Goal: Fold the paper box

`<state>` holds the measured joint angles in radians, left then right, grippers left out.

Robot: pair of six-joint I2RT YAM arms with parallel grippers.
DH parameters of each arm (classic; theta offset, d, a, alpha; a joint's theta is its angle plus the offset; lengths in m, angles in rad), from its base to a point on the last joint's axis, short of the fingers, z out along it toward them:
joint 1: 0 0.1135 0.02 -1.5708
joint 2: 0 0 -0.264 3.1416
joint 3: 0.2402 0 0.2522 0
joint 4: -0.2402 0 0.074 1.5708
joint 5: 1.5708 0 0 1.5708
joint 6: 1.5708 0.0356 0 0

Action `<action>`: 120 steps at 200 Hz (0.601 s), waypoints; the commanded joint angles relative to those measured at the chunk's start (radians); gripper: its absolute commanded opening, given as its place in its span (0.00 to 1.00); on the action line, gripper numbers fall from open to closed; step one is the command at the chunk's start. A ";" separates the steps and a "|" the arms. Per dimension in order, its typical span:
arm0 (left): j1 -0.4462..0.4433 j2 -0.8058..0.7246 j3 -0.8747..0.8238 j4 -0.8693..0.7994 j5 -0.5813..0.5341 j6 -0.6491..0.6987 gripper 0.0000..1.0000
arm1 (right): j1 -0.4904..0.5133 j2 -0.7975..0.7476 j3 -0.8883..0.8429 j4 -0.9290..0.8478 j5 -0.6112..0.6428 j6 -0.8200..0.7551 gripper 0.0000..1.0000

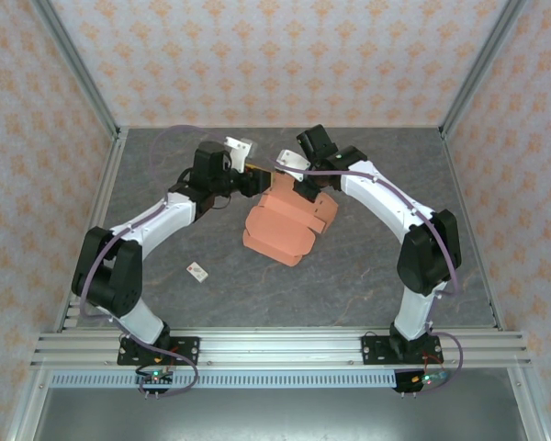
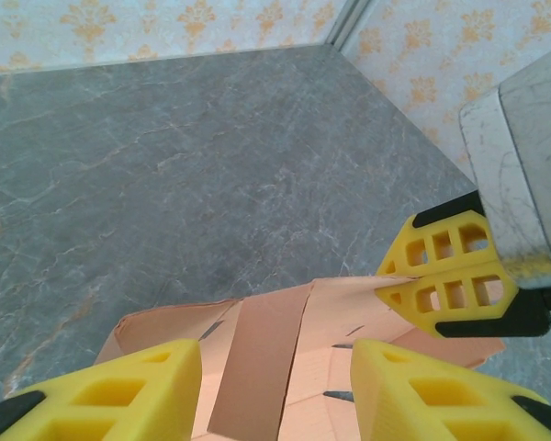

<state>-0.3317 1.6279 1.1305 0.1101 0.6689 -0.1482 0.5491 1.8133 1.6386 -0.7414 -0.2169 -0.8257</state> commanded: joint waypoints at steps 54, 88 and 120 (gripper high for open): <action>0.004 0.013 -0.002 0.012 0.069 -0.015 0.43 | 0.003 -0.009 0.039 -0.012 0.015 0.017 0.00; -0.009 0.024 -0.020 0.046 0.080 -0.044 0.39 | 0.003 -0.004 0.046 -0.009 0.002 0.025 0.00; -0.025 0.025 -0.032 0.083 0.082 -0.065 0.37 | 0.005 -0.003 0.044 -0.008 0.008 0.025 0.00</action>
<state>-0.3386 1.6543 1.1179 0.1314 0.7265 -0.1860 0.5491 1.8133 1.6489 -0.7422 -0.2173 -0.8185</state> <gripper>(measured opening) 0.374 0.045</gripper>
